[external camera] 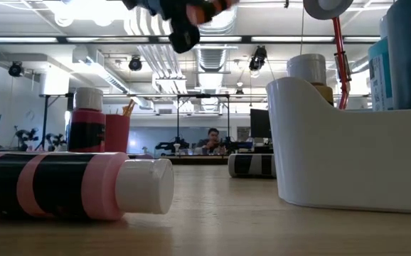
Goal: Pick & Place Paint Supplies
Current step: Put the orange paint bottle into the white bin
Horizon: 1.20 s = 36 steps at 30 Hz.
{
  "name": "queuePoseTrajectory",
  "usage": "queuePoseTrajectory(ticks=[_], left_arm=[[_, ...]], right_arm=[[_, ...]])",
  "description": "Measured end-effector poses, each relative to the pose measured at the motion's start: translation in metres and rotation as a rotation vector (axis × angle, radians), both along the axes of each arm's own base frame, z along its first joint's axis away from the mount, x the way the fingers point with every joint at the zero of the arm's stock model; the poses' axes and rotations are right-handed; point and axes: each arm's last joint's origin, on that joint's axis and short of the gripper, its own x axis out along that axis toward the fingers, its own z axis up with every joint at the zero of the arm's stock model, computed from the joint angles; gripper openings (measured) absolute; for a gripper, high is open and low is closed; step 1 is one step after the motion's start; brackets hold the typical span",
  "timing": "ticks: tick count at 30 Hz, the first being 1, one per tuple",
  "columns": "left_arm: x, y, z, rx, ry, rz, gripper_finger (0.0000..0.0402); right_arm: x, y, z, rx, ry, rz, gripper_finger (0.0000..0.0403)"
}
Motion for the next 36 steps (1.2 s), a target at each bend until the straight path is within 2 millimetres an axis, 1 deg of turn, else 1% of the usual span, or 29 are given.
queuePoseTrajectory(ticks=[2,6,7,9,13,18,23,28,36], left_arm=[[0.001,-0.001,-0.002,0.193,-0.006,0.085,0.0122],[0.005,-0.01,-0.006,0.569,0.041,0.256,0.0122],[0.006,-0.014,-0.006,0.638,0.048,0.274,0.0122],[0.01,-0.025,-0.007,0.722,0.026,0.26,0.0122],[0.016,-0.045,-0.009,0.777,-0.054,0.189,0.0122],[0.021,-0.061,-0.009,0.827,-0.131,0.157,0.0121],[0.021,-0.071,-0.008,0.994,-0.127,0.205,0.0121],[0.023,-0.076,-0.004,1.042,-0.176,0.196,0.0121],[0.024,-0.081,-0.003,1.056,-0.21,0.14,0.0121]], right_arm=[[-0.005,-0.001,0.006,0.05,-0.026,-0.012,0.0287],[-0.014,-0.005,0.016,0.065,-0.07,-0.018,0.0269],[-0.016,-0.006,0.02,0.069,-0.09,-0.019,0.0265],[-0.019,-0.01,0.027,0.057,-0.13,-0.025,0.0257],[-0.019,-0.015,0.031,-0.004,-0.167,-0.029,0.0245],[-0.016,-0.02,0.031,-0.022,-0.174,-0.015,0.0237],[-0.015,-0.021,0.031,-0.02,-0.171,-0.014,0.0236],[-0.015,-0.021,0.031,-0.016,-0.171,-0.013,0.026],[-0.012,-0.022,0.029,-0.039,-0.161,-0.005,0.0305]])
